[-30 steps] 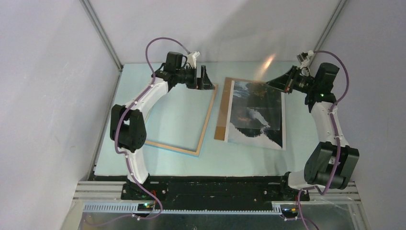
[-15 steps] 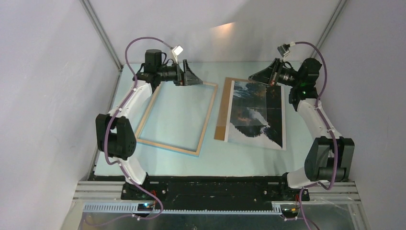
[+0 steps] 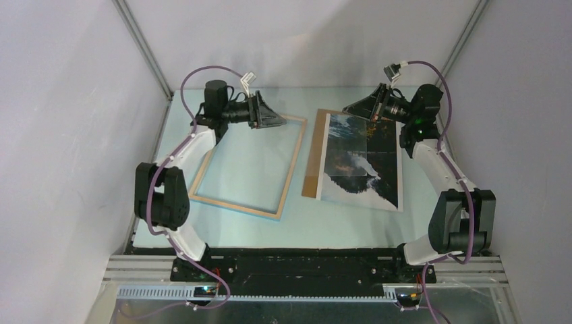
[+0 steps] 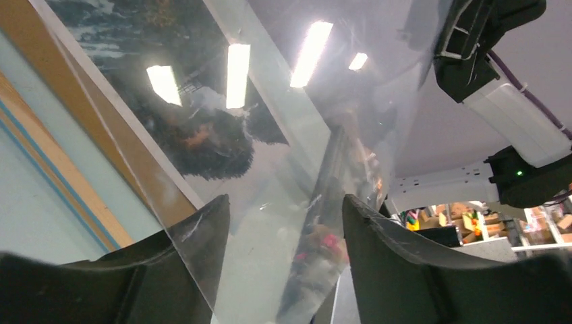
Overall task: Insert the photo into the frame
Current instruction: Pick up the photo frame item at the center of the board, then move the photo frame to the center of the board.
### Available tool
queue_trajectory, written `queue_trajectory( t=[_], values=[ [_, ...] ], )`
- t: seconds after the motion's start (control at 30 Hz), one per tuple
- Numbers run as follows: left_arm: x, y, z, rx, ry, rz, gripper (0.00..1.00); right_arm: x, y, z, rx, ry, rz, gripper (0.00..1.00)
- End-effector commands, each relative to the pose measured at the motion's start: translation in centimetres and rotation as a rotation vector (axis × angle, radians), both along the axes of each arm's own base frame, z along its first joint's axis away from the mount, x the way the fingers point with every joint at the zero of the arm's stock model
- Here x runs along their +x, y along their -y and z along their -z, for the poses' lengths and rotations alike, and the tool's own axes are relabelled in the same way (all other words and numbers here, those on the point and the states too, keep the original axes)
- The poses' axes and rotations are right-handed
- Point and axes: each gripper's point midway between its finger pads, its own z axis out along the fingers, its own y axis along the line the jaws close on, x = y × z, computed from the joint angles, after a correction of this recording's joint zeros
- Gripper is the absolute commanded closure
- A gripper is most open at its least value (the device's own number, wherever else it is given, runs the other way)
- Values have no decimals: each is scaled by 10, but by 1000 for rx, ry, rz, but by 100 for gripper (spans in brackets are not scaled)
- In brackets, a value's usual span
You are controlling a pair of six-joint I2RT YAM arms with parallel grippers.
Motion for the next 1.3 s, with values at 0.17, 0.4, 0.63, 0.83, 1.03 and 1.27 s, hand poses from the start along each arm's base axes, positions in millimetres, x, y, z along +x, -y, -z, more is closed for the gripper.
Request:
queue_trajectory(
  t=[0.17, 0.4, 0.63, 0.83, 1.03, 1.27],
  values=[
    [-28, -8, -57, -58, 154, 21, 45, 3, -3, 31, -67, 6, 43, 100],
    [-34, -11, -57, -56, 157, 13, 66, 4, -5, 41, -95, 9, 58, 100],
    [-34, -15, -50, -41, 163, -20, 96, 4, -9, 54, -117, 1, 66, 100],
    [-23, -38, -25, 90, 132, -128, 100, -1, -14, 69, -150, -7, 74, 95],
    [-26, -77, 4, 229, 68, -204, 100, -3, -20, 89, -219, -19, 93, 35],
    [-65, -117, 14, 479, 122, -192, 100, 7, -27, 119, -342, -31, 180, 22]
  ],
)
